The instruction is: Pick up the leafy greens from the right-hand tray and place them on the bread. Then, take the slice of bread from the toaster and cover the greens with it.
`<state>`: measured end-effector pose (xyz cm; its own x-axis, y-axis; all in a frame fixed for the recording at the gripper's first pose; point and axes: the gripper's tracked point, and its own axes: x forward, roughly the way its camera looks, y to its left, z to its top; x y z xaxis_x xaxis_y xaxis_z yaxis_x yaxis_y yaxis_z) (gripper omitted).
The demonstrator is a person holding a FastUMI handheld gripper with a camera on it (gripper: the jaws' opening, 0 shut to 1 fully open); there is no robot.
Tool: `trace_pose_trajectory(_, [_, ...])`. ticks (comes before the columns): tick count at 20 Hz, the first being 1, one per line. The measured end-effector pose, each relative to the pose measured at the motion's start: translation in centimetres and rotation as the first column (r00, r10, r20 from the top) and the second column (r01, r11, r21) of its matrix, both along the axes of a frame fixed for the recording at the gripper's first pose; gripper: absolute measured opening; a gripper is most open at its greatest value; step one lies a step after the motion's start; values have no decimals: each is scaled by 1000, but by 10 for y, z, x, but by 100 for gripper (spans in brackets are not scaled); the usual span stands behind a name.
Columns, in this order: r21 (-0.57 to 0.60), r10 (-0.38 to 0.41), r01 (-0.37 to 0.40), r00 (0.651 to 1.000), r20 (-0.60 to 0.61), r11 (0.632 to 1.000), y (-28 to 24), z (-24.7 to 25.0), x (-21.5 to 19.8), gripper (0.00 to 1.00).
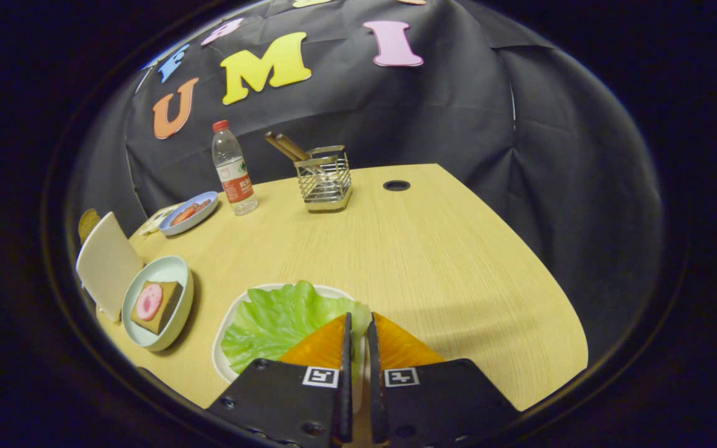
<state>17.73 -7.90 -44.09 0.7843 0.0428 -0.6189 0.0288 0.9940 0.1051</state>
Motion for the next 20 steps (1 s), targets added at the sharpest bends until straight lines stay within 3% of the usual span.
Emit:
trace_pose_trajectory(3, [-22, -8, 8, 1000, 14, 1000, -2, 9, -1, 12])
trace_pose_trajectory(4, [-27, -7, 7, 1000, 16, 1000, -2, 9, -1, 0])
trace_pose_trajectory(9, [-6, -7, 7, 999, 42, 1000, 2, 30, -3, 0])
trace_pose_trajectory(20, [-98, -54, 55, 998, 13, 994, -16, 27, -5, 5])
